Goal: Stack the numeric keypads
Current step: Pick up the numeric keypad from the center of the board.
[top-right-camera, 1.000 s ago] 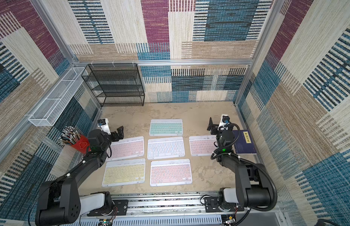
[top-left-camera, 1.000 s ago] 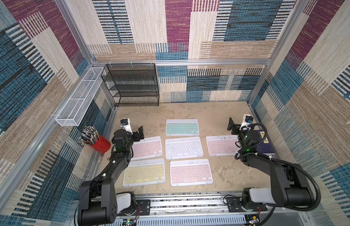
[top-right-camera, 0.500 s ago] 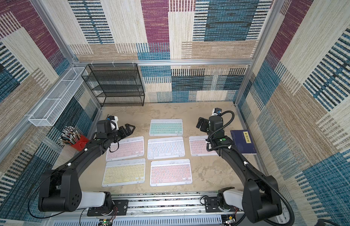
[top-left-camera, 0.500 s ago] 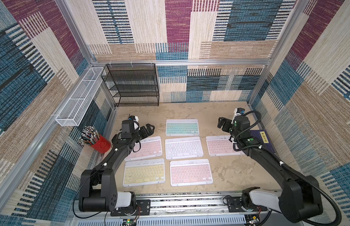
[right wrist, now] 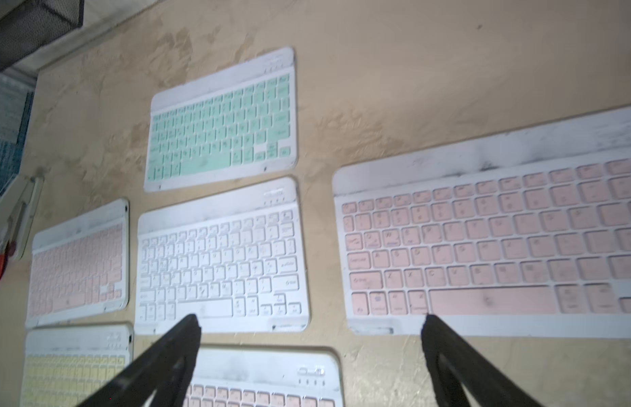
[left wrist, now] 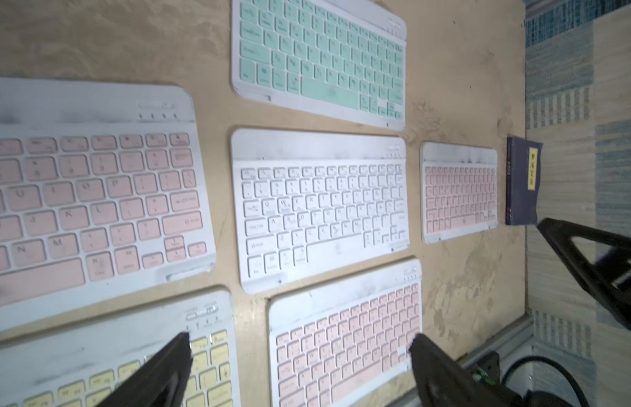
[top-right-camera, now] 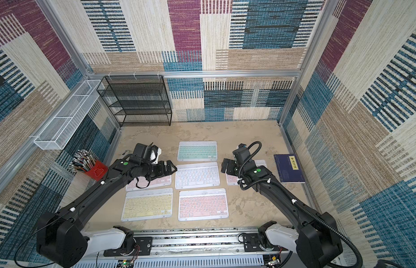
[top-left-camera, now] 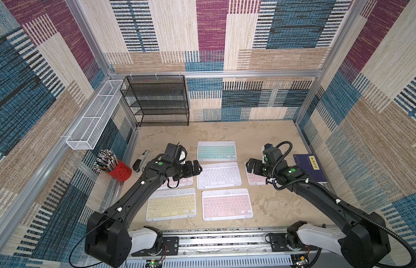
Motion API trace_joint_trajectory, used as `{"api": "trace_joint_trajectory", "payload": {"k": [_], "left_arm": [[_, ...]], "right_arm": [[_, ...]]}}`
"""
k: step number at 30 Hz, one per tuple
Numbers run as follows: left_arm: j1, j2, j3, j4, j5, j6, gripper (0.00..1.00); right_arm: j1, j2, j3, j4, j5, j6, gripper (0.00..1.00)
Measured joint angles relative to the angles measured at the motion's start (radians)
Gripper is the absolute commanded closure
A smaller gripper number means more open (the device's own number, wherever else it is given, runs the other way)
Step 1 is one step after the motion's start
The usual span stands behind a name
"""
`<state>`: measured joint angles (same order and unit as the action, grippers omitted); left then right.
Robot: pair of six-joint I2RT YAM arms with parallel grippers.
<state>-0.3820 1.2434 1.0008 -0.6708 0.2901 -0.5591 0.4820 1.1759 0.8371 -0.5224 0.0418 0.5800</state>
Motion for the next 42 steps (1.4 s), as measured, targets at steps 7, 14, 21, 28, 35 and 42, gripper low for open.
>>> {"api": "trace_joint_trajectory", "payload": {"k": [7,14,21,28,35,42], "left_arm": [[-0.081,-0.112,-0.049,-0.071,0.000,-0.128,0.01],[-0.294,-0.102,-0.100,-0.095,-0.113,-0.222,0.01],[-0.462,0.030,-0.108,-0.103,-0.259,-0.304,0.01],[-0.513,0.103,-0.126,-0.058,-0.294,-0.352,0.01],[-0.532,0.150,-0.137,-0.024,-0.299,-0.364,0.00],[-0.546,0.171,-0.169,0.016,-0.309,-0.364,0.00]], "right_arm": [[0.078,-0.040,-0.069,-0.081,-0.049,0.083,0.03],[0.108,-0.089,-0.176,-0.088,-0.124,0.152,0.06],[0.117,-0.126,-0.258,-0.074,-0.158,0.176,0.08],[0.121,-0.138,-0.280,-0.056,-0.192,0.181,0.08],[0.135,-0.146,-0.313,-0.043,-0.226,0.203,0.08],[0.145,-0.153,-0.344,-0.031,-0.234,0.230,0.09]]}}
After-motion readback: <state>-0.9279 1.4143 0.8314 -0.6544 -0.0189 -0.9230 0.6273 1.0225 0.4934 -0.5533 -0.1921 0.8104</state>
